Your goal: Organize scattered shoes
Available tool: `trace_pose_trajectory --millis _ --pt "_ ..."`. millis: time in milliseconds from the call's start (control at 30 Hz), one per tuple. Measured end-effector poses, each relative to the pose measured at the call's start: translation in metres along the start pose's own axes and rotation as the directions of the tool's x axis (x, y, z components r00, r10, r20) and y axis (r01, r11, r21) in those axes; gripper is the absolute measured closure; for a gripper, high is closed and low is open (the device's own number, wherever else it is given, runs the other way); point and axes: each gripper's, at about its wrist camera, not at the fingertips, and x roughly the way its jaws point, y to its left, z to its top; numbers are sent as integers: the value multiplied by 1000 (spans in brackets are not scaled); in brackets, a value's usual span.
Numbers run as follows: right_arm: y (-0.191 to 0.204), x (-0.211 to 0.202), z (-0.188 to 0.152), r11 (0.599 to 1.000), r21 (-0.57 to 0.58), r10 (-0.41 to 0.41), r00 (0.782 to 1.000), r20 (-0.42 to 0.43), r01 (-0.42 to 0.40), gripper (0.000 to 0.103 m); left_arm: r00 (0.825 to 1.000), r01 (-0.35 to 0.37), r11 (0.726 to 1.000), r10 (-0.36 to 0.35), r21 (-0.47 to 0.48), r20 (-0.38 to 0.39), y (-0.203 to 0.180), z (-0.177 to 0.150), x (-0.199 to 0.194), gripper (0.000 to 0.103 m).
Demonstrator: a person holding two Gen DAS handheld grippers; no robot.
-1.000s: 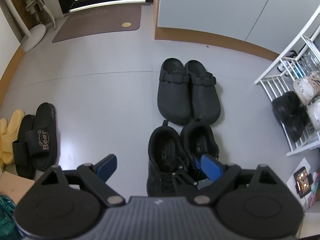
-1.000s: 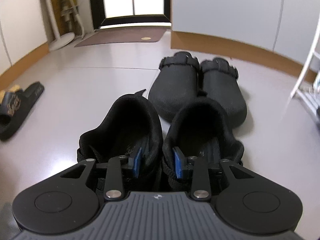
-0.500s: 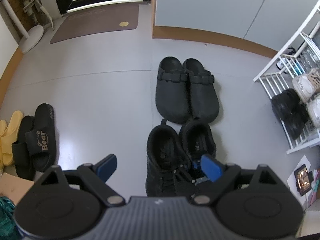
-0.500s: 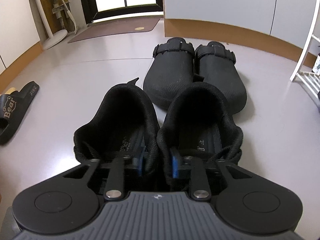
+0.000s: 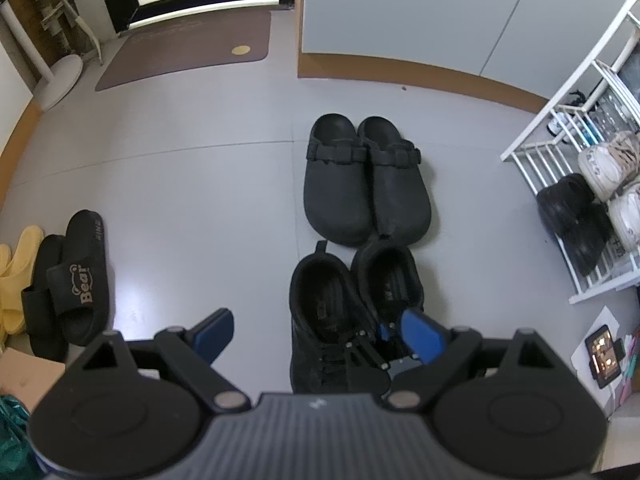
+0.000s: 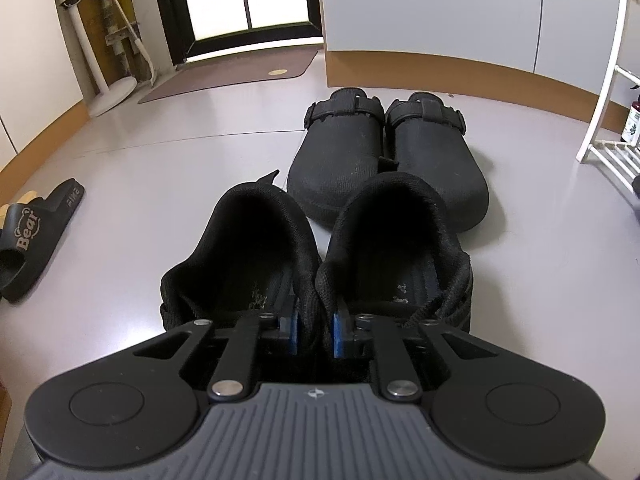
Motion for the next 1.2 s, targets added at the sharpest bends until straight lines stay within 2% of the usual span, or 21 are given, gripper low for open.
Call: trace_pose_trajectory --millis 267,533,1200 --pt "-10 -10 -4 999 32 -12 1000 17 11 86 1000 26 999 -26 22 9 -13 3 -2 10" --pt "-30 -20 -8 996 84 -42 999 20 40 86 1000 15 999 -14 42 -16 -28 4 10 10" --pt "-102 -54 -8 969 174 -182 983 35 173 86 997 72 983 -74 166 6 -115 7 12 10"
